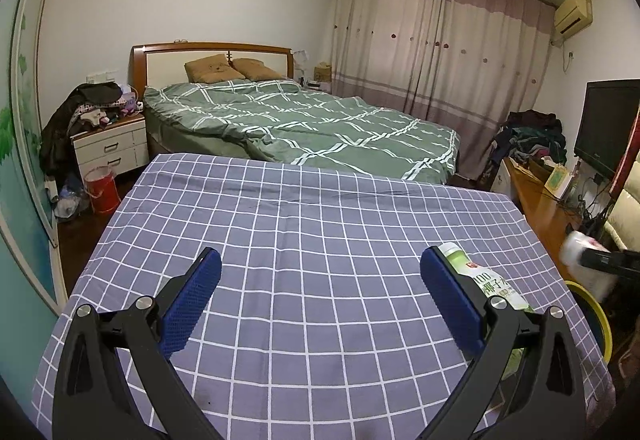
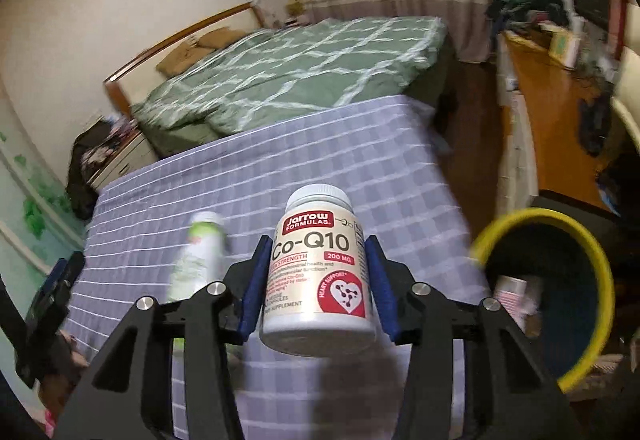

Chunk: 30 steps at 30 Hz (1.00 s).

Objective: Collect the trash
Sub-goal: 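Carry the white pill bottle over the bin and open the right tool, then grasp the green coconut water bottle with the left tool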

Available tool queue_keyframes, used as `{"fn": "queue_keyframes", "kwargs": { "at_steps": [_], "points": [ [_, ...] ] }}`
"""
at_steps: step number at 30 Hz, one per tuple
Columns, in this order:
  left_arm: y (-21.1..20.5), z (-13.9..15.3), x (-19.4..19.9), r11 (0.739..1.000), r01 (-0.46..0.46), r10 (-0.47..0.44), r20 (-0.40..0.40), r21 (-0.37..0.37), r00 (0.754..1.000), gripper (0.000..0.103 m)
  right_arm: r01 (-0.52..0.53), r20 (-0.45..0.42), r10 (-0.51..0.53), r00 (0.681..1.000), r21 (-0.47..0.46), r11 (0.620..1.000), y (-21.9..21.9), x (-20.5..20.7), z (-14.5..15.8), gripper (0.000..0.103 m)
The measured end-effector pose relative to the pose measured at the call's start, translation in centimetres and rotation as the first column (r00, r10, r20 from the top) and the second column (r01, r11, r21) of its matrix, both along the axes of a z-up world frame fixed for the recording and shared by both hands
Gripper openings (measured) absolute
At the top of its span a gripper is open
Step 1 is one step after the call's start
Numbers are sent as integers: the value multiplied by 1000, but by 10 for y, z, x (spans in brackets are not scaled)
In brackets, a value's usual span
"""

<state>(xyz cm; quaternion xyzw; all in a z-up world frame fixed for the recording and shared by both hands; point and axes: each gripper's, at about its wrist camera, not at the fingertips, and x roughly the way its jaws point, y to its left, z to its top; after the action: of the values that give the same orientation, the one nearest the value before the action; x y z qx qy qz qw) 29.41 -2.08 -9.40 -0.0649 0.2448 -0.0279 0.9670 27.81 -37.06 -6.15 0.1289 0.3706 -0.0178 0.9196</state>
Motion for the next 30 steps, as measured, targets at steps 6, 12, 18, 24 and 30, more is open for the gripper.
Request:
{"fn": "queue_keyframes", "kwargs": {
  "at_steps": [6,12,18,24,30],
  "points": [
    [-4,0,-1,1000,11,-11,3,12,1000,98,209,-48,-210,977,-28,978,-85,-24,-20,45],
    [-9,1,-2,999,16,-16,7,29,1000,98,317,-102,-321,941,-60,947,-124,-24,-46,61],
    [-14,0,-2,999,35,-35,2,34,999,98,264,-29,-263,964,8,965,-102,-17,-25,69],
    [-24,3,-8,996,53,-55,22,68,998,98,159,108,-165,980,60,985,-51,17,-2,72],
    [-56,9,-25,988,142,-142,3,69,990,98,126,93,-128,987,27,992,-37,22,-19,72]
  ]
}}
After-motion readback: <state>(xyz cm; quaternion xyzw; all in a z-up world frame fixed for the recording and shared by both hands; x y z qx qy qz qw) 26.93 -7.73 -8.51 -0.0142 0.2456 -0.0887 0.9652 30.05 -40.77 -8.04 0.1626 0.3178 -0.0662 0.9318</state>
